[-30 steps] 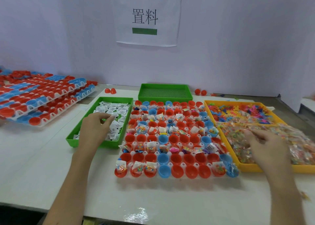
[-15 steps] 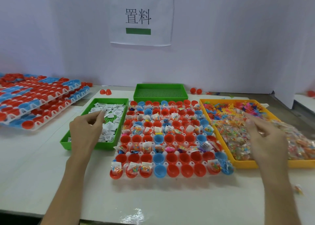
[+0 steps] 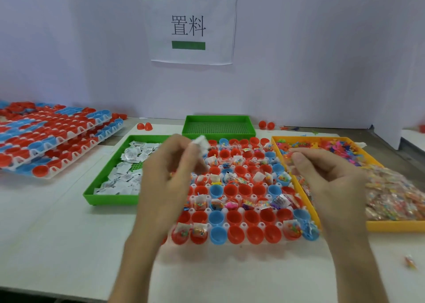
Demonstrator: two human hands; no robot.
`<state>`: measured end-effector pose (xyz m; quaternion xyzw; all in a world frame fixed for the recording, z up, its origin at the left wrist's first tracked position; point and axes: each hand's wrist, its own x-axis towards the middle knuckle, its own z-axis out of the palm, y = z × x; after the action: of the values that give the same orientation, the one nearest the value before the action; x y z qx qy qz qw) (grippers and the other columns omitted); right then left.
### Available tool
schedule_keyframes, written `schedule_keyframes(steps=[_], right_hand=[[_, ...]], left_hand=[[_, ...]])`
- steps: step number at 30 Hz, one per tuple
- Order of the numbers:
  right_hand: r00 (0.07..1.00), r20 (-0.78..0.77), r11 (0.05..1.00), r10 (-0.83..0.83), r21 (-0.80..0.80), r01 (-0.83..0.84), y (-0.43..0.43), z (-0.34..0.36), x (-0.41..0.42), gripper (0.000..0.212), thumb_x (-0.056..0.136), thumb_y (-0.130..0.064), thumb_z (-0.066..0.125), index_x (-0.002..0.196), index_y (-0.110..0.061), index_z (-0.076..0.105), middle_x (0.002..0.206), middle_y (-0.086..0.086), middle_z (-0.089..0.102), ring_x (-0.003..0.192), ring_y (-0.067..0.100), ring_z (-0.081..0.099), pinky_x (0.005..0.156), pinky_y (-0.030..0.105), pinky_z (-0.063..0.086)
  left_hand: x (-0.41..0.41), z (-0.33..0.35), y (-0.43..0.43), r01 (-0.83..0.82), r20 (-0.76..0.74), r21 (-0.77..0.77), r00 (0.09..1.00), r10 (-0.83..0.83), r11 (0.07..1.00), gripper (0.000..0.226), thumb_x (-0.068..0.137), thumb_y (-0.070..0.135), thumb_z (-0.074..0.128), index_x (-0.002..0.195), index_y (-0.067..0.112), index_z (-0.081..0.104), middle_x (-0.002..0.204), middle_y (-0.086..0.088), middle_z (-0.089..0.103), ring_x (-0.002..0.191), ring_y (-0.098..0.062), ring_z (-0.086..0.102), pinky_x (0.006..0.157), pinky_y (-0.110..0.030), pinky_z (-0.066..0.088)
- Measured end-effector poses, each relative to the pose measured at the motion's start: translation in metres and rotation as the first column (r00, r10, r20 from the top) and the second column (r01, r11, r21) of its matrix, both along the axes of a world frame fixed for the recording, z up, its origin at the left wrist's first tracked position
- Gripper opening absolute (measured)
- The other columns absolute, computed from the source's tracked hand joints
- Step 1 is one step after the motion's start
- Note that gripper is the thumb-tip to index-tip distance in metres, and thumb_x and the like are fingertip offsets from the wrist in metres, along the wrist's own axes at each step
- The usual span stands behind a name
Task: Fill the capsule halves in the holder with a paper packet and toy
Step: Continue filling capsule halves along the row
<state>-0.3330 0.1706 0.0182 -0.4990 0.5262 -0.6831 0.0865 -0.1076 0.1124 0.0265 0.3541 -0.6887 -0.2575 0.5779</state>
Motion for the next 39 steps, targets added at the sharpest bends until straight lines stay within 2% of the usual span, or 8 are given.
schedule_keyframes(steps=[2,4,8,15,20,30,34,39], right_hand=[[0.995,0.029,0.995,0.095,-0.025,-0.094,0.004,0.008,0.016,0.011,0.086,-0.019,0.07,0.09,-0.029,0.074,0.082,-0.018,0.075,0.077,0.003,0.071,0.068,0.009,0.051],[0.979,0.038,0.98,0.198,-0.04,-0.197,0.01,0.015,0.03,0.008,0.084,-0.021,0.069,0.088,-0.024,0.075,0.081,-0.013,0.076,0.074,0.005,0.072,0.068,0.011,0.053],[0.948,0.01,0.948,0.318,-0.027,-0.318,0.02,0.023,0.041,0.012,0.082,-0.021,0.067,0.089,-0.017,0.077,0.083,-0.008,0.077,0.081,0.006,0.073,0.073,0.015,0.055],[0.873,-0.087,0.877,0.479,0.093,-0.472,0.029,0.032,0.033,0.015,0.087,-0.024,0.069,0.099,-0.026,0.078,0.093,-0.012,0.077,0.091,0.006,0.073,0.078,0.015,0.055],[0.844,-0.111,0.848,0.525,0.157,-0.506,0.031,0.031,0.028,0.027,0.076,-0.021,0.081,0.099,-0.034,0.077,0.091,-0.011,0.077,0.086,0.012,0.074,0.076,0.02,0.057],[0.837,-0.068,0.831,0.543,0.188,-0.524,0.025,0.031,0.035,0.02,0.078,-0.01,0.075,0.09,-0.026,0.078,0.089,-0.007,0.077,0.086,0.012,0.074,0.075,0.017,0.056],[0.843,-0.032,0.828,0.536,0.211,-0.519,0.024,0.03,0.037,0.021,0.083,-0.002,0.076,0.092,-0.021,0.078,0.085,-0.006,0.077,0.082,0.011,0.074,0.073,0.017,0.056],[0.868,-0.02,0.855,0.496,0.186,-0.485,0.026,0.031,0.036,0.025,0.084,0.002,0.074,0.095,-0.021,0.077,0.084,-0.004,0.077,0.079,0.01,0.075,0.072,0.017,0.057]], left_hand=[[-0.017,0.002,0.024,0.198,-0.076,0.03,0.978,-0.195,0.98,0.028,0.103,0.021,0.045,0.08,0.008,0.054,0.066,-0.011,0.063,0.061,-0.016,0.063,0.063,-0.026,0.052],[-0.029,-0.002,0.043,0.288,-0.091,0.054,0.955,-0.283,0.956,0.031,0.104,0.03,0.042,0.079,0.013,0.05,0.063,-0.012,0.06,0.057,-0.018,0.059,0.06,-0.033,0.05],[-0.045,-0.007,0.06,0.33,-0.018,0.069,0.944,-0.33,0.941,0.028,0.101,0.044,0.04,0.077,0.033,0.049,0.061,0.011,0.056,0.055,-0.023,0.055,0.055,-0.043,0.046],[-0.041,-0.01,0.056,0.153,0.037,0.017,0.987,-0.154,0.988,0.032,0.099,0.049,0.04,0.073,0.032,0.05,0.06,0.004,0.058,0.055,-0.016,0.056,0.054,-0.02,0.042],[-0.042,-0.009,0.058,0.085,0.018,-0.023,0.996,-0.085,0.996,0.029,0.095,0.046,0.048,0.073,0.03,0.057,0.058,0.008,0.057,0.054,-0.012,0.056,0.051,-0.02,0.043],[-0.026,-0.009,0.059,-0.02,0.021,-0.138,0.999,0.023,0.99,0.0,0.087,0.036,0.065,0.086,0.036,0.065,0.062,0.009,0.059,0.056,-0.01,0.061,0.054,-0.02,0.049],[-0.023,-0.011,0.061,-0.055,-0.021,-0.131,0.998,0.053,0.99,0.004,0.087,0.035,0.064,0.091,0.035,0.066,0.064,0.006,0.061,0.058,-0.013,0.063,0.055,-0.029,0.051],[-0.027,-0.01,0.061,-0.024,-0.042,-0.128,0.999,0.019,0.992,0.003,0.089,0.033,0.063,0.09,0.034,0.064,0.075,0.009,0.064,0.068,-0.014,0.062,0.061,-0.021,0.051]])
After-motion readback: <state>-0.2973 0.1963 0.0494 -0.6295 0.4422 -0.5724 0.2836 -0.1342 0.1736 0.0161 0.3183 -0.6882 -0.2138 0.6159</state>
